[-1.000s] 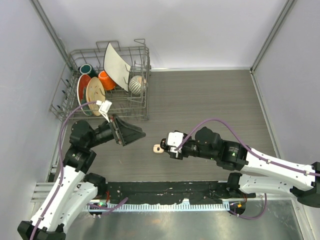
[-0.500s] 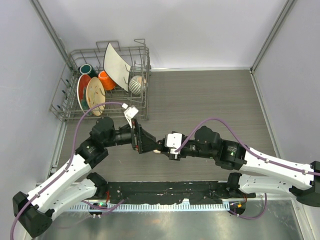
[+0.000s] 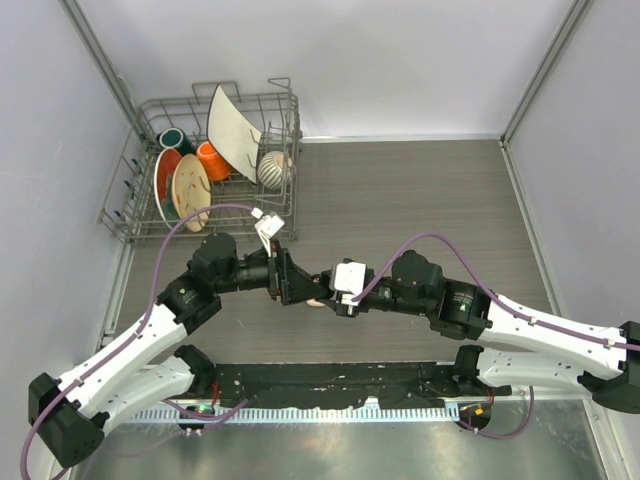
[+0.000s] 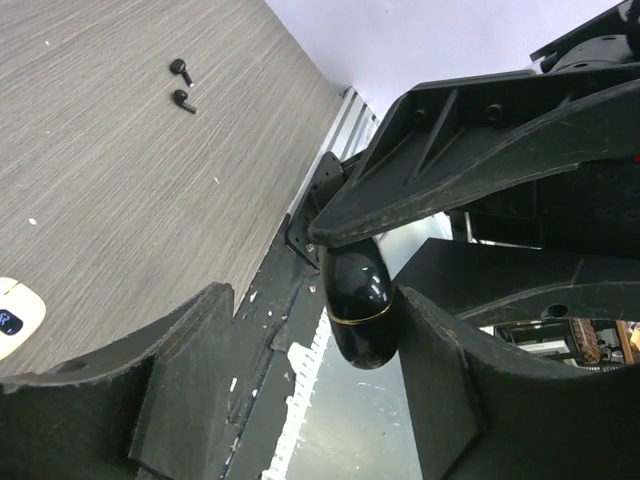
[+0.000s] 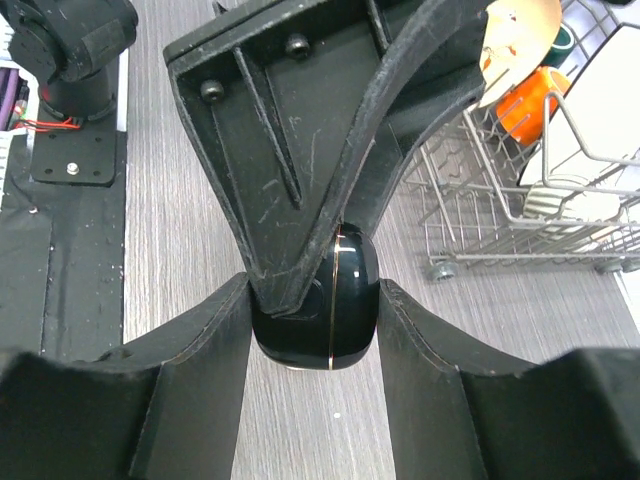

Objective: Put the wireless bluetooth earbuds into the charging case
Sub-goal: Pick up the charging case at the center of the board.

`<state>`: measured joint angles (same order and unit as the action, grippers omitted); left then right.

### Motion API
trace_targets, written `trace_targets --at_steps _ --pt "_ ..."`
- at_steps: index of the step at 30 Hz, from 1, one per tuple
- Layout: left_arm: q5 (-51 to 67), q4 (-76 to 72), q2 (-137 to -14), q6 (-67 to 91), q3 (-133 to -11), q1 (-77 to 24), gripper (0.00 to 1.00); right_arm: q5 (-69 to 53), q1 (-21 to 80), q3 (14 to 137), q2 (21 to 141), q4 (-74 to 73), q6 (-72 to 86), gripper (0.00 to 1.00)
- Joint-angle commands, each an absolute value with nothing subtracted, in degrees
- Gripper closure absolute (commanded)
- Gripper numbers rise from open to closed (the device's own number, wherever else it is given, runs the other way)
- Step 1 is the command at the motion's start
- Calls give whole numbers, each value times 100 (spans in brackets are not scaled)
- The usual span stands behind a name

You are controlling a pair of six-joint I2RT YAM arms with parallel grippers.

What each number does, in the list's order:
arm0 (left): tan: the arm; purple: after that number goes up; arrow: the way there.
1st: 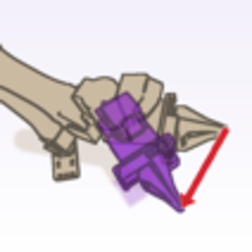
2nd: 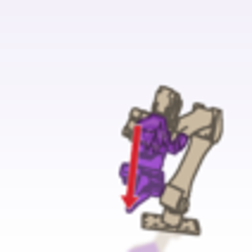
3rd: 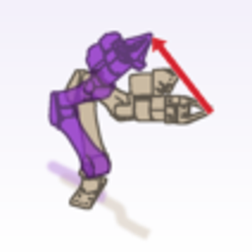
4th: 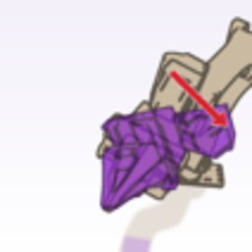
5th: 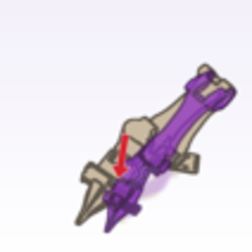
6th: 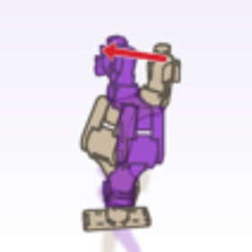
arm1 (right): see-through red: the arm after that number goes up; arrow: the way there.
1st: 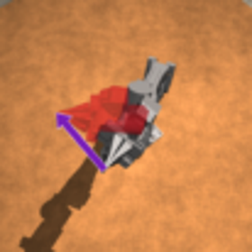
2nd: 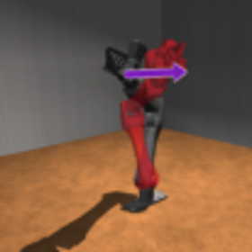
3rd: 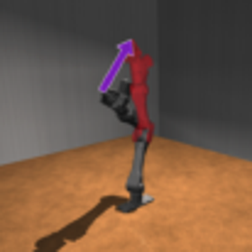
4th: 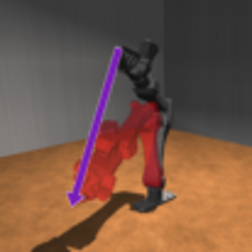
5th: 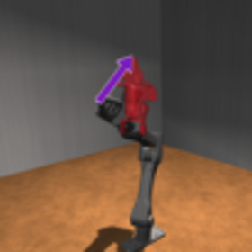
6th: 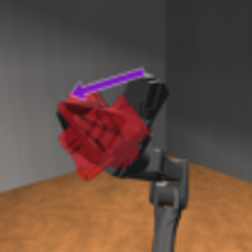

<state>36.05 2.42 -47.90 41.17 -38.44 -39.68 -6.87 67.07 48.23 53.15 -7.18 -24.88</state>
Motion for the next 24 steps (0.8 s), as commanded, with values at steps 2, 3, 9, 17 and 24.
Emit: trace_targets --at_steps 2,3,9,17,24 --pt "3682 26 -4825 4104 -4034 -3999 44 -633 6732 4948 5282 -229 -2417 99" --pt "3709 26 -4860 4113 -4034 -4008 53 -633 6732 4948 5274 -194 -2408 99" --pt "3700 -263 -4887 4210 -3964 -4017 67 -633 6732 4887 5265 -36 -2321 95" --pt "2849 -202 -4712 4088 -3789 -4008 100 411 6732 4588 4923 509 -1829 36" --pt "1487 200 -3851 3333 -3577 -3999 100 2045 6724 4193 4194 1203 -512 12"
